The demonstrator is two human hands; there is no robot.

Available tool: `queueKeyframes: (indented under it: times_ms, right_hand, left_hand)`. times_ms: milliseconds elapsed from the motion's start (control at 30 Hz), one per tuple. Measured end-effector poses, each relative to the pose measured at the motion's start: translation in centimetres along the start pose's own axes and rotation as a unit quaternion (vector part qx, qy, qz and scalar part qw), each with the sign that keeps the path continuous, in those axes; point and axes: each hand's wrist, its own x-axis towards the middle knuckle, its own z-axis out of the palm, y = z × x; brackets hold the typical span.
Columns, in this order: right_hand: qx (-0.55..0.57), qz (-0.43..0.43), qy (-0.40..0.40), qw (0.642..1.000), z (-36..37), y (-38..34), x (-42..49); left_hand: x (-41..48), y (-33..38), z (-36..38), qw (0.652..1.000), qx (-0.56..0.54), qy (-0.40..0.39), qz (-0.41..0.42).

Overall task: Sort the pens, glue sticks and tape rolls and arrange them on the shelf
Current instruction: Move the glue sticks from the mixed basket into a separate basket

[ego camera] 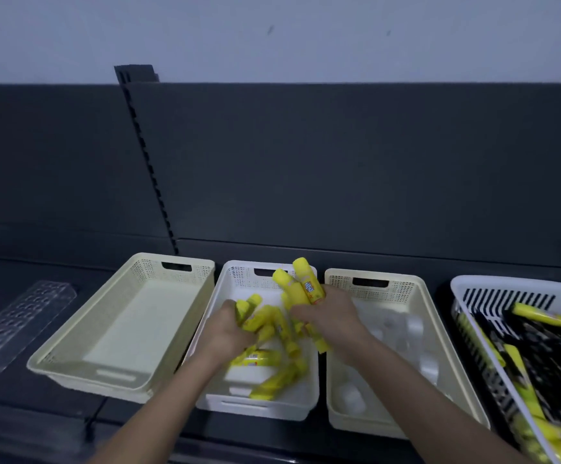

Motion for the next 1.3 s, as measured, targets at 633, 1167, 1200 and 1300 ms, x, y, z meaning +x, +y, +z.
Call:
queueKeyframes:
  times_ms: [633, 1167, 1200, 1300]
  right_hand:
    - [-0.339, -0.084, 0.002, 0.937, 3.6, -1.0, 1.6]
    - [-0.323, -0.089, 0.099, 0.937, -16.5, 2.4, -4.9]
    - [-0.328, -0.088, 0.100, 0.935, -18.0, 3.0, -5.2]
    - [-0.333, -0.072, 0.103, 0.935, -22.8, 5.1, -6.3]
  left_hand:
    - [-1.4, -0.3, -2.3, 0.989, 0.022, 0.029, 0.145]
    - [-4.9, 13.4, 5.5, 0.918, 0.054, -0.056, 0.388]
    - [-5.4, 14.6, 6.4, 0.912, 0.052, -0.064, 0.403]
    - [-7.2, 18.1, 9.2, 0.897, 0.049, -0.090, 0.430]
